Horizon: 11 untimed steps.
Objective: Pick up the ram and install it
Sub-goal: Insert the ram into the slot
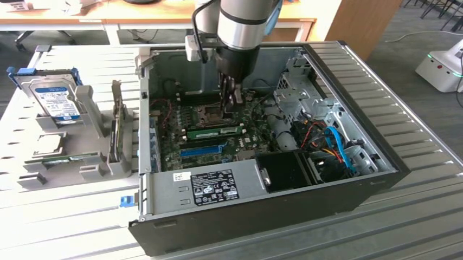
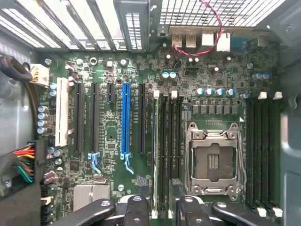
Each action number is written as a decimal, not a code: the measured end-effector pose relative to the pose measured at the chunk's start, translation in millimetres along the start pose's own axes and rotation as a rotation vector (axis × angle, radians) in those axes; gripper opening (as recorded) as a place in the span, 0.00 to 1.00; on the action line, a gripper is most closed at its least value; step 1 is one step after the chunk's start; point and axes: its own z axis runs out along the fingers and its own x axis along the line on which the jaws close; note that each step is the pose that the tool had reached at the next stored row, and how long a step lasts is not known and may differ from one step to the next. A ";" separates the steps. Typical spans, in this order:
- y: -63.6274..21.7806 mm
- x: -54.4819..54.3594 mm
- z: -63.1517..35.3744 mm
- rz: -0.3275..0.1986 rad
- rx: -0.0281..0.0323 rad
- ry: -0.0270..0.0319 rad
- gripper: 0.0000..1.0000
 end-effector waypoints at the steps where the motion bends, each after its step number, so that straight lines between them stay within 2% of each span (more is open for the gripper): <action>1: 0.1 0.0 -1.5 0.000 -0.0001 -0.0001 0.31; 11: 0.9 -0.3 -21.9 0.000 -0.0001 -0.0001 0.31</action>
